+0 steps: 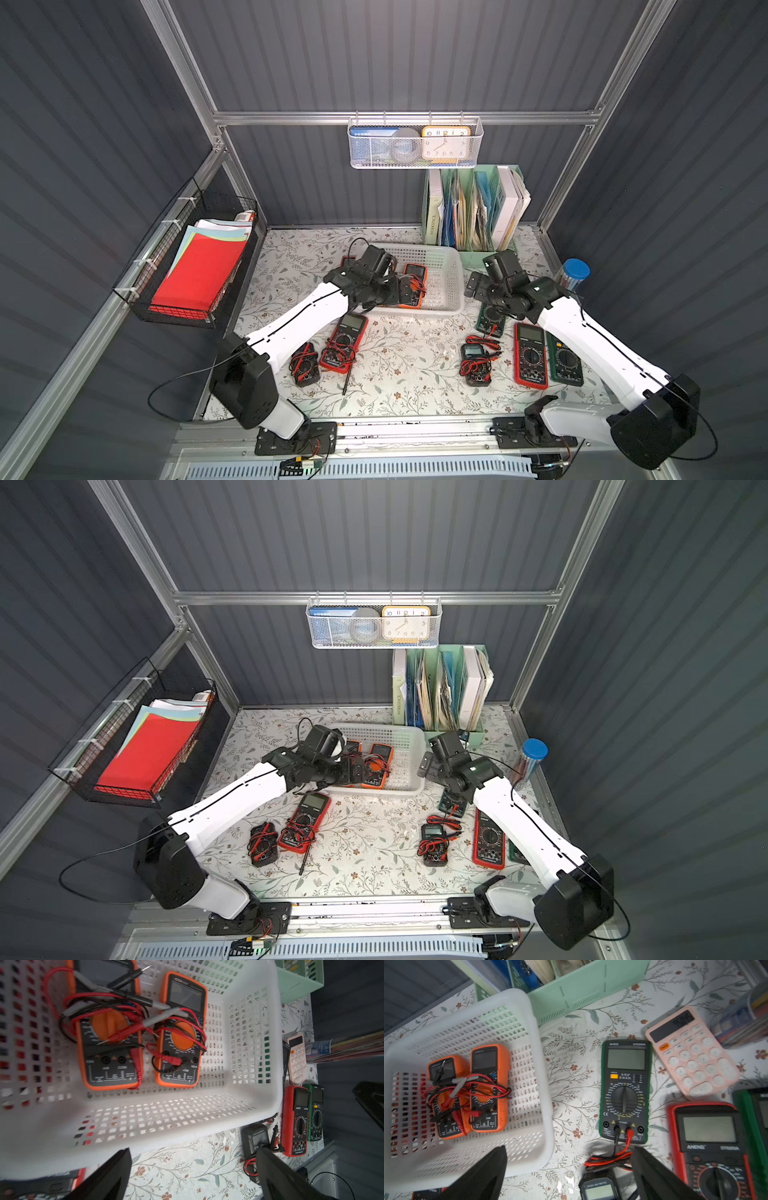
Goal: Put the multimeter into the basket
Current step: Pick up the multimeter from the center of the board.
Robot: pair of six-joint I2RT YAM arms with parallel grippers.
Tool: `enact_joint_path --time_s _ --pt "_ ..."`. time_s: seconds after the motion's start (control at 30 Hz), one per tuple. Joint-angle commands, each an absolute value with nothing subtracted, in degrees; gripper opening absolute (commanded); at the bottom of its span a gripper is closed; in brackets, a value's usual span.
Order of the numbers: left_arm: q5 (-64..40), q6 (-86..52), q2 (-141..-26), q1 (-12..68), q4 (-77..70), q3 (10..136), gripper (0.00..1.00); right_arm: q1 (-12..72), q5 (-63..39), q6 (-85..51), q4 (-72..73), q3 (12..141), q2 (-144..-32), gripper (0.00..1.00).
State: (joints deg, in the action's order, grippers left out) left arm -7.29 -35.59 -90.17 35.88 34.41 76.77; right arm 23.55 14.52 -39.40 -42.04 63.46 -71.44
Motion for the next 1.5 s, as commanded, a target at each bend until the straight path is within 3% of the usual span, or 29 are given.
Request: enact_joint_path --time_s 0.0,0.23,0.43,1.47 --pt "-8.28 -35.17 -94.69 37.7 32.28 82.65 0.99 20.2 13.29 -39.11 -44.38 61.01 -70.04 0.99" --pt "-10.6 -35.02 -103.32 38.7 30.06 88.72 0.99 12.83 9.94 -38.8 -43.31 57.44 -69.86 0.99" --pt "-11.87 -35.3 -107.39 39.04 29.35 92.03 0.99 11.95 9.98 -38.35 -43.07 56.89 -73.09 0.99" --pt "-9.67 -34.37 -104.47 39.11 29.58 89.3 0.99 9.59 7.63 -34.9 -38.79 60.84 -97.4 0.99"
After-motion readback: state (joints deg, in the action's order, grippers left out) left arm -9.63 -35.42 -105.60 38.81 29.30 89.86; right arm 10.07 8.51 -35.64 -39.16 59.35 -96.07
